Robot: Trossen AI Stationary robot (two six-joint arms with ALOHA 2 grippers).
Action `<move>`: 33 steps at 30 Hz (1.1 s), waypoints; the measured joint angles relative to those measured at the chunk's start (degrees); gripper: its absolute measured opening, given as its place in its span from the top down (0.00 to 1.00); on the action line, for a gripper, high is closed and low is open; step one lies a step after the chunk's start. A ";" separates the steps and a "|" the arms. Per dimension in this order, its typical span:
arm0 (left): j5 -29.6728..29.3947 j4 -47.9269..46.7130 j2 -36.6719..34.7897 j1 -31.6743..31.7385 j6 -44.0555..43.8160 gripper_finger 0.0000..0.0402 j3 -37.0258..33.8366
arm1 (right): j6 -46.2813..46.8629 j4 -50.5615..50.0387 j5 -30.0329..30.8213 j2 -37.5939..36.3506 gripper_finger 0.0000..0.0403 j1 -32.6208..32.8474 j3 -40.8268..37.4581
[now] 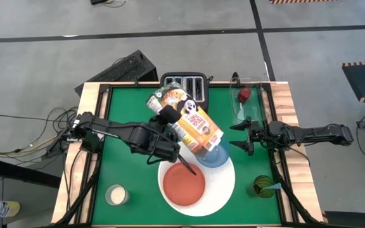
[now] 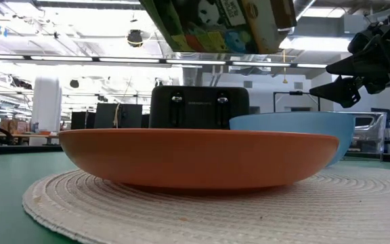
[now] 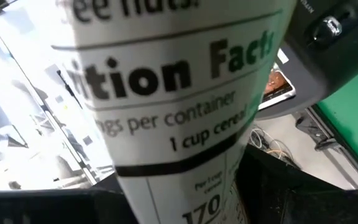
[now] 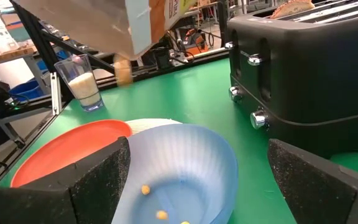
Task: Arrange a breakfast setting
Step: Pour the cereal into the blue bowl
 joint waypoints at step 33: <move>2.47 -0.12 0.04 -0.27 -1.17 0.60 -0.04 | 0.00 -0.01 0.00 -0.01 0.02 0.00 0.01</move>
